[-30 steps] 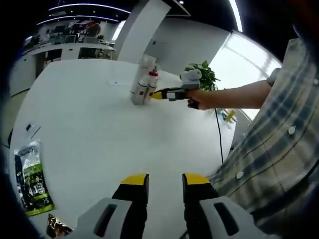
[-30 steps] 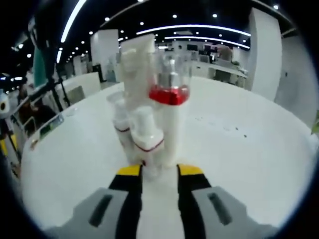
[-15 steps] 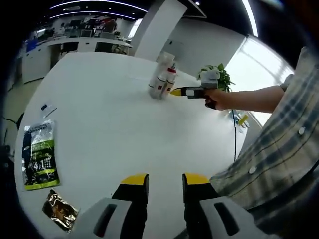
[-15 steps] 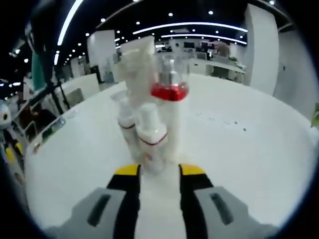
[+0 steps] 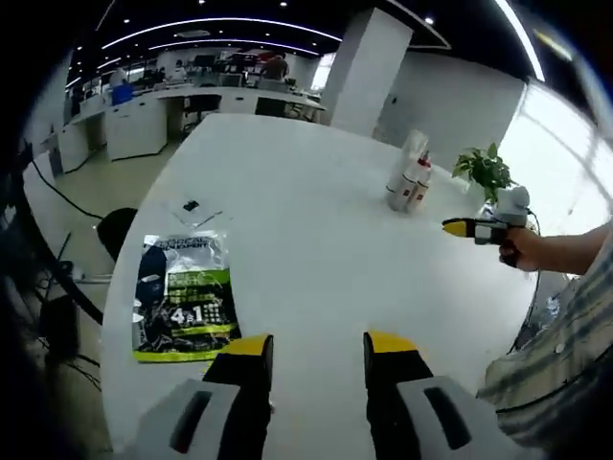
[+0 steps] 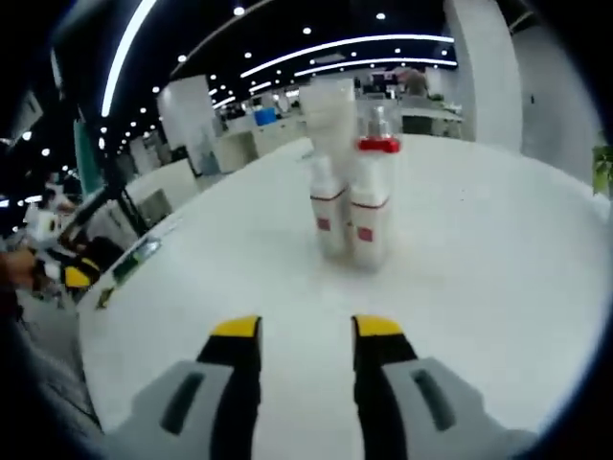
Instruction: Arrange the skincare products in the storage area until every visible bottle or jar stands upright without overlapping.
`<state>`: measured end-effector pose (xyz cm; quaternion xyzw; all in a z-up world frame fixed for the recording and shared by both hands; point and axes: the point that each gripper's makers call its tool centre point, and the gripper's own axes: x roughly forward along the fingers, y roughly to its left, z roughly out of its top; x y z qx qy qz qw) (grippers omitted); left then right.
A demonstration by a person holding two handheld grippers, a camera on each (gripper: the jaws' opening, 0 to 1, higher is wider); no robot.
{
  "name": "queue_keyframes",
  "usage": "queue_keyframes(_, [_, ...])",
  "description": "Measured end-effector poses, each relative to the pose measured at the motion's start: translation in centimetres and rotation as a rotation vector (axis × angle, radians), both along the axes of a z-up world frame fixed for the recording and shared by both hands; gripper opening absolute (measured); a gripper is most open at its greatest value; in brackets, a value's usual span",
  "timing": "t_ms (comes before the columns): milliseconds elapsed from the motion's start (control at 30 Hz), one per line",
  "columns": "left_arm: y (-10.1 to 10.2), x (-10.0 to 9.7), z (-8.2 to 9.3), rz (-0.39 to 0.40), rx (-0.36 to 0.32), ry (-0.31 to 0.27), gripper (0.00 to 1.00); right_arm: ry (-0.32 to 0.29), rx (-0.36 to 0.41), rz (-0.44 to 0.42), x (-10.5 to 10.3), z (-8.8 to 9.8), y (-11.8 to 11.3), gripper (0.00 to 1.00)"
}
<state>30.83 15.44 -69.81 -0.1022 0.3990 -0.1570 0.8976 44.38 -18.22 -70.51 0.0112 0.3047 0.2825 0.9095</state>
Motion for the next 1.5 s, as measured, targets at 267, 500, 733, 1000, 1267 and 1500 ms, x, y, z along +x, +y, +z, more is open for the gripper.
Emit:
queue_keyframes(267, [3.2,3.1,-0.4,0.054,0.061,-0.03,0.57,-0.002,0.036,-0.001,-5.9,1.3,1.5,0.46])
queue_keyframes(500, [6.9,4.8,-1.6,0.167,0.138,0.0,0.82,-0.017,0.075,0.009,-10.1,2.7,3.3,0.52])
queue_keyframes(733, [8.5,6.0,-4.1,0.203,0.193,0.086,0.96,-0.032,0.087,0.015,-13.2,4.1,4.0,0.53])
queue_keyframes(1000, [9.1,6.2,-7.0,0.175,0.277,0.184,0.98,-0.043,0.083,-0.038,-14.3,5.2,2.3,0.53])
queue_keyframes(1267, [9.0,6.4,-6.8,0.199,0.288,0.139,0.9,-0.051,0.088,-0.062,-14.0,5.5,2.0,0.53])
queue_keyframes(1500, [8.5,5.6,-6.9,0.223,0.292,0.15,0.66,-0.049,0.106,-0.042,-14.2,5.4,3.8,0.52])
